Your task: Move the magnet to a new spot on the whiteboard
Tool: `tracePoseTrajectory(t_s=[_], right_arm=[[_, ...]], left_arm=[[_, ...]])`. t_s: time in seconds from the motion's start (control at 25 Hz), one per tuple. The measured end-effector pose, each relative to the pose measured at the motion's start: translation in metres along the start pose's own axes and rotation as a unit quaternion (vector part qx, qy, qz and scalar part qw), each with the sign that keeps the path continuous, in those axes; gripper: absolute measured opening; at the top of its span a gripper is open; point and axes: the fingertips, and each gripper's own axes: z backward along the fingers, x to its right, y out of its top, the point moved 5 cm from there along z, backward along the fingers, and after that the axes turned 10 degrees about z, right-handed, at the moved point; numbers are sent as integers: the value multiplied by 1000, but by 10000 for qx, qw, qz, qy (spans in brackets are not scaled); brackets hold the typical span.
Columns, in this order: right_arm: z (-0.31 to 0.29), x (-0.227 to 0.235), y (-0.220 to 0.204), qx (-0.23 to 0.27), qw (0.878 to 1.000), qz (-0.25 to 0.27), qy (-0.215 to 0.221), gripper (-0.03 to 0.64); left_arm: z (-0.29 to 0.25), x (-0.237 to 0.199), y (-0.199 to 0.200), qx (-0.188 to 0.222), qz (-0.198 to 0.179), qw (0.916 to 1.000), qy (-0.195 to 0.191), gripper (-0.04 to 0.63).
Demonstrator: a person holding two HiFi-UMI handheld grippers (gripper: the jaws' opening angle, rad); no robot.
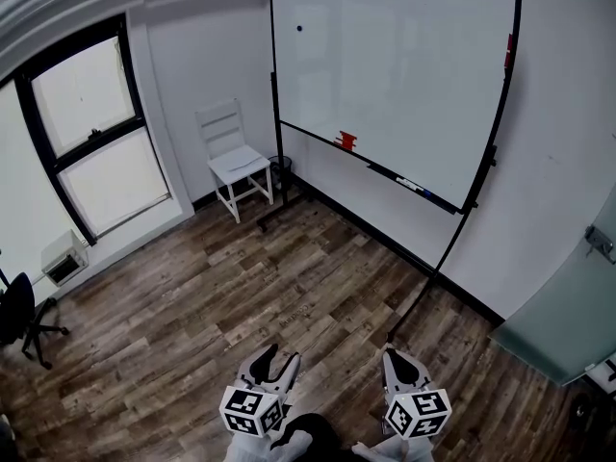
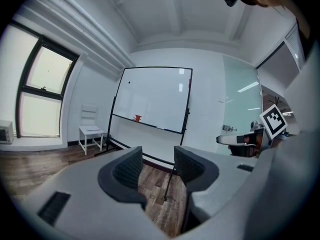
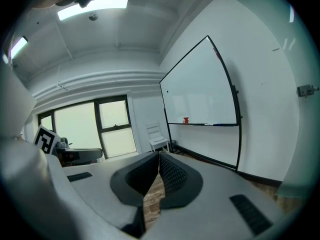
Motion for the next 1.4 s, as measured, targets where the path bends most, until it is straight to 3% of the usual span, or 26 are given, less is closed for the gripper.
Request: tracePoseTrajectory(t_s=[0.52,1.4], right_arm=[[-25,6,-13,-135,9997,-53,215,29],[-213,86,68,2,9998,41,189,29]], left_arm=[[-13,-20,-7,-31,197,9993,309,192],[-191,-104,97,81,95,9993,345,192]])
